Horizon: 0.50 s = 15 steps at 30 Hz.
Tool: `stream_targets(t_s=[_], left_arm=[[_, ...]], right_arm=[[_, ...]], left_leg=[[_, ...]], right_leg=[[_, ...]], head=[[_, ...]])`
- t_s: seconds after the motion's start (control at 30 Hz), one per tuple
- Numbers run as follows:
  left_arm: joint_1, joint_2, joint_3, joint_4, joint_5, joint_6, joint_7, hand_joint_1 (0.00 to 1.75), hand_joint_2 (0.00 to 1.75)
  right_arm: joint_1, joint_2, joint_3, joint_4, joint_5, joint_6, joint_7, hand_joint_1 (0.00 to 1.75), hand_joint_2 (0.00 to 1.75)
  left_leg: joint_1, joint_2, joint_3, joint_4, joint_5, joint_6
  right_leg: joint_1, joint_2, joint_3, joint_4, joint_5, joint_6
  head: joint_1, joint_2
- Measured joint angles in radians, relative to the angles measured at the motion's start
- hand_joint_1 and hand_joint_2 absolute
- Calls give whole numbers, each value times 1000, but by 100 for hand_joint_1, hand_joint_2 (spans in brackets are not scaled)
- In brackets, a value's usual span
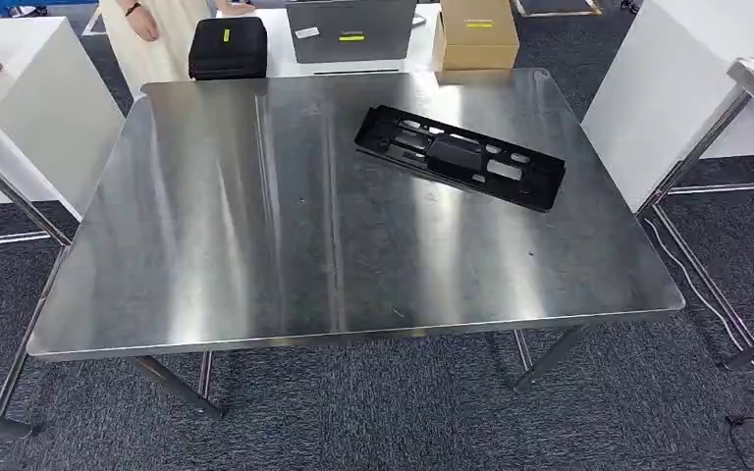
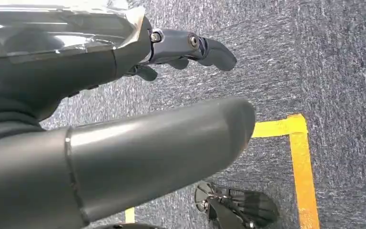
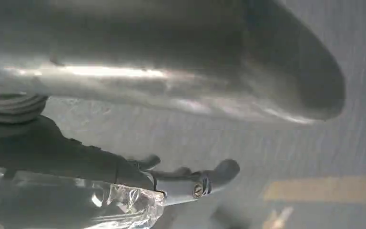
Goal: Take the parts from the cabinet and place them on the table.
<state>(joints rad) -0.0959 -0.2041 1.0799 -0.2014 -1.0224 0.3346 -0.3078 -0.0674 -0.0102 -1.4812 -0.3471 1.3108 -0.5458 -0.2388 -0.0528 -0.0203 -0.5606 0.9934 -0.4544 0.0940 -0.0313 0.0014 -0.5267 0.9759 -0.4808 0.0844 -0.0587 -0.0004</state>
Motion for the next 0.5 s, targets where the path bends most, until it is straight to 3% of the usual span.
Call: stream_targets(t_s=[0.2,0.5], left_arm=[[1,1,-26,2,-35,-18,14,0,0],[5,14,-52,2,-54,-49,26,0,0]], right_arm=[[-20,61,52,83,17,130,39,0,0],[-25,99,80,116,31,152,73,0,0]], left_leg=[[0,0,0,0,0,0],[-4,-1,-3,5,-2,3]], right_leg=[[0,0,0,0,0,0],[-8,0,3,-5,5,6]], head=[[0,0],[0,0]])
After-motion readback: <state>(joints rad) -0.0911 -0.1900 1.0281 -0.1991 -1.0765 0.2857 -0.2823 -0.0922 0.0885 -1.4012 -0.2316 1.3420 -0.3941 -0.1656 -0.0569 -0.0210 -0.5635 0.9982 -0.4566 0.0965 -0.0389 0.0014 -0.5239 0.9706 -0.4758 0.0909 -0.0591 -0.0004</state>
